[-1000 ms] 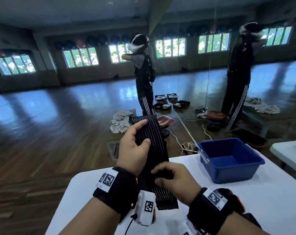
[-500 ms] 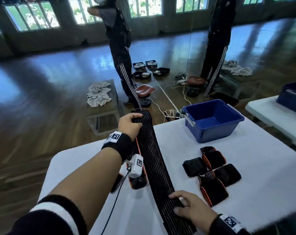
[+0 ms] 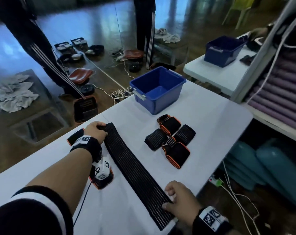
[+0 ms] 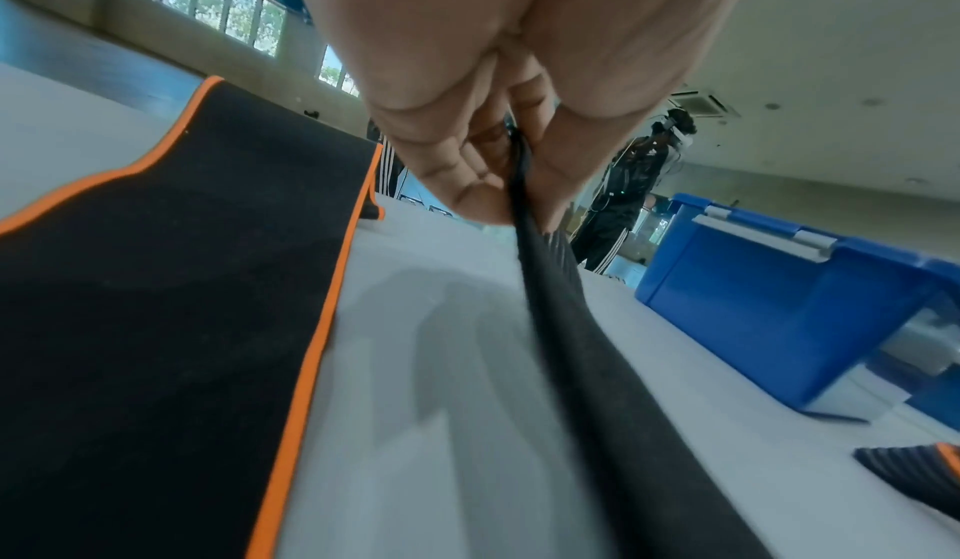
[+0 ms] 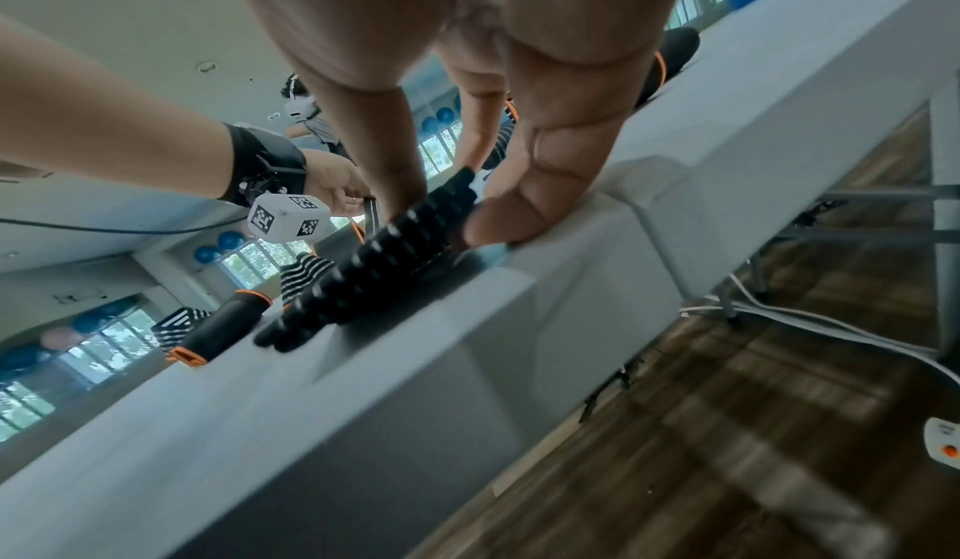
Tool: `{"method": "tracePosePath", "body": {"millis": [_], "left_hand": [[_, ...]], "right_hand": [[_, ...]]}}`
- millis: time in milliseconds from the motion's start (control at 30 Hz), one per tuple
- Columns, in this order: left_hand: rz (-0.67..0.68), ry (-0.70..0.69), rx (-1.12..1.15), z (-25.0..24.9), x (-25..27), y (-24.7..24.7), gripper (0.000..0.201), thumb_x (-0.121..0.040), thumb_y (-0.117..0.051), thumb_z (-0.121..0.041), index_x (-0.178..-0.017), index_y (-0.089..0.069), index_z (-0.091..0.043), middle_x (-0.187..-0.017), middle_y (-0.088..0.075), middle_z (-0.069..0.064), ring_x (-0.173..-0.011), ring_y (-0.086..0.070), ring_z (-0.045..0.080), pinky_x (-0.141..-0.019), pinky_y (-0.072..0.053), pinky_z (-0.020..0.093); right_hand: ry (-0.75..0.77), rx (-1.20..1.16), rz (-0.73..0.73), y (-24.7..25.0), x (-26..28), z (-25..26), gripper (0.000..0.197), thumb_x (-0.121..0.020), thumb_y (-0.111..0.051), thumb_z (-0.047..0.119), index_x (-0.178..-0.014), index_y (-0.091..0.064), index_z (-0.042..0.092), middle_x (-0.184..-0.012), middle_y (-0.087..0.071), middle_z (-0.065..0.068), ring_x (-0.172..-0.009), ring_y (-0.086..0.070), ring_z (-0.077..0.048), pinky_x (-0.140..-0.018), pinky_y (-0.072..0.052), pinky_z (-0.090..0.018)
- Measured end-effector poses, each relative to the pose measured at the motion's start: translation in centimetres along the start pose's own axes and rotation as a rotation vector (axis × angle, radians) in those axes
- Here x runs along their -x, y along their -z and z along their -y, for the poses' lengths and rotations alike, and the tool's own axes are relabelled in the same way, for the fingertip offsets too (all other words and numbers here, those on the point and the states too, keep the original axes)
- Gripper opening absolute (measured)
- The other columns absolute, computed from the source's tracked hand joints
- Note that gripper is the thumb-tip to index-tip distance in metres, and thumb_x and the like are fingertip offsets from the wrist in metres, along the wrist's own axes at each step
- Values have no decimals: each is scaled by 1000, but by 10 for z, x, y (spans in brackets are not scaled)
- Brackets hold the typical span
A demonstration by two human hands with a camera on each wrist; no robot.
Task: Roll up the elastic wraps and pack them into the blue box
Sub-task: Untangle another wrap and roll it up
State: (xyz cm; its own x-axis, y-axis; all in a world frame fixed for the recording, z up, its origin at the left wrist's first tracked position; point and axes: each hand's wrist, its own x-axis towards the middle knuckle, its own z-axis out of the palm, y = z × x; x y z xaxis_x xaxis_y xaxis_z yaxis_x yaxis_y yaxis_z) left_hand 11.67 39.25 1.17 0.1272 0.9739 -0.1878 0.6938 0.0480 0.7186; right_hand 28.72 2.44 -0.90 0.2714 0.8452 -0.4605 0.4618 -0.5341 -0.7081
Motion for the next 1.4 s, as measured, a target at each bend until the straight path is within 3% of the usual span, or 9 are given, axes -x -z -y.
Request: {"method": "tracePosePath", "body": {"millis": [267, 433, 533, 633, 833, 933, 1233, 1333, 1400], "left_hand": [[-31, 6, -46, 0, 1, 13, 46, -83, -72, -18, -127, -59, -20, -129, -61, 8, -110, -61, 28, -99, -50, 41], [-51, -193, -99, -5, 62, 16, 30, -87, -69, -21, -117, -64, -19, -113, -67, 4, -92, -65, 22, -88, -51, 35], [88, -368, -150, 6, 133, 3, 15, -87, -71, -25, -100, -62, -26, -90, -65, -10, -74, -62, 10, -74, -52, 32], [298, -464, -205, 26, 211, -18, 19, -83, -71, -41, -92, -56, -31, -88, -58, -17, -74, -55, 0, -69, -46, 19], [501, -542, -330, 62, 305, -69, 55, -72, -65, -66, -110, -60, -26, -109, -53, -10, -101, -53, 12, -90, -46, 26], [470, -516, -425, 63, 325, -81, 61, -72, -57, -60, -120, -61, -24, -121, -53, -1, -107, -52, 18, -95, -47, 30], [187, -461, -396, 64, 347, -98, 30, -73, -66, -29, -102, -73, -24, -100, -66, -3, -78, -62, 17, -69, -57, 28], [164, -413, -371, 59, 347, -100, 33, -75, -59, -35, -103, -72, -22, -97, -69, -2, -80, -65, 19, -72, -57, 29], [96, -243, -297, 53, 347, -99, 31, -84, -59, -34, -113, -65, -25, -102, -71, -6, -90, -65, 16, -80, -53, 29]], "right_hand": [[36, 70, -59, -2, 6, -5, 30, -83, -73, 31, -98, -48, 35, -109, -45, 12, -81, -57, -10, -78, -47, -18], [132, 129, 90, 11, 6, -6, 42, -78, -78, 34, -106, -48, 37, -114, -37, 18, -94, -54, -5, -86, -48, -19], [204, 230, 211, 16, 1, -8, 52, -76, -80, 29, -112, -44, 38, -118, -31, 19, -94, -48, 4, -89, -45, -17], [288, 335, 315, 18, -3, -13, 57, -81, -72, 20, -126, -41, 34, -134, -19, 21, -112, -49, -2, -97, -47, -22], [476, 532, 428, 29, -9, -23, 66, -85, -53, 5, -144, -33, 28, -150, -3, 17, -120, -53, -20, -101, -46, -29], [555, 579, 445, 31, -13, -26, 66, -87, -52, 7, -147, -33, 26, -150, -10, 14, -121, -52, -16, -104, -43, -25], [763, 608, 398, 30, -27, -27, 51, -89, -61, 17, -139, -54, 15, -126, -50, 0, -114, -53, -15, -99, -41, -18], [758, 564, 400, 33, -28, -24, 45, -91, -65, 33, -133, -55, 19, -121, -53, 5, -110, -54, -11, -99, -44, -21], [693, 495, 368, 36, -29, -19, 37, -94, -62, 35, -128, -52, 23, -115, -59, 8, -103, -57, -8, -93, -47, -22]]}}
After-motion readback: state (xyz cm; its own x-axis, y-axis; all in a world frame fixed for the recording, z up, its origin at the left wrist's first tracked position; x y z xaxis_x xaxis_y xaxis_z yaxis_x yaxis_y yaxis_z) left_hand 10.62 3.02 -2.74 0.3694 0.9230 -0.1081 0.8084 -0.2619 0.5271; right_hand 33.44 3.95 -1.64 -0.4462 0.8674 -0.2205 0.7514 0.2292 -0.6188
